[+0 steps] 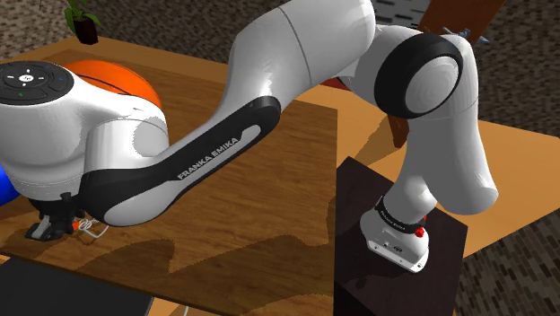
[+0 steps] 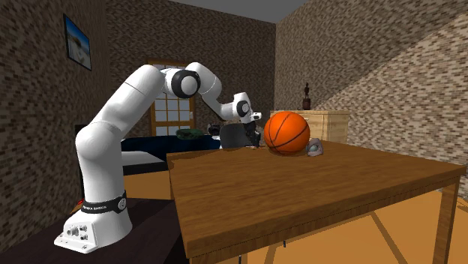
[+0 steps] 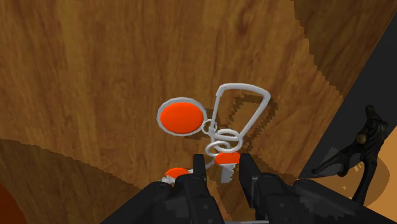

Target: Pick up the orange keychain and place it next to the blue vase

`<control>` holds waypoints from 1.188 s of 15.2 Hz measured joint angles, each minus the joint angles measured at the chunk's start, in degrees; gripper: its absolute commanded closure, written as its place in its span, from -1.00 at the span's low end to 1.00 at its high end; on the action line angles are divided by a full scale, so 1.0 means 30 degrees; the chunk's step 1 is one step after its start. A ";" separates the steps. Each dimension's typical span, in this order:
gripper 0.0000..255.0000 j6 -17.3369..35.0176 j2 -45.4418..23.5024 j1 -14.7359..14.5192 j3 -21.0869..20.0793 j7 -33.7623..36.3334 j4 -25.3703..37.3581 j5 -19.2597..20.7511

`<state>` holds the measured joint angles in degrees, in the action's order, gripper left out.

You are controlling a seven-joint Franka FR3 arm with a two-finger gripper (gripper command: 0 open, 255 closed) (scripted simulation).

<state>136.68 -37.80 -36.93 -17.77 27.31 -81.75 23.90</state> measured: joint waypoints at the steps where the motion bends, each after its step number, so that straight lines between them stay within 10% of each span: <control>1: -1.00 0.0000 0.0000 0.0000 0.0000 0.0000 0.0000 0.0000; 18: -1.00 -0.0991 0.2001 0.0360 -0.0485 -0.0229 -0.0985 -0.0577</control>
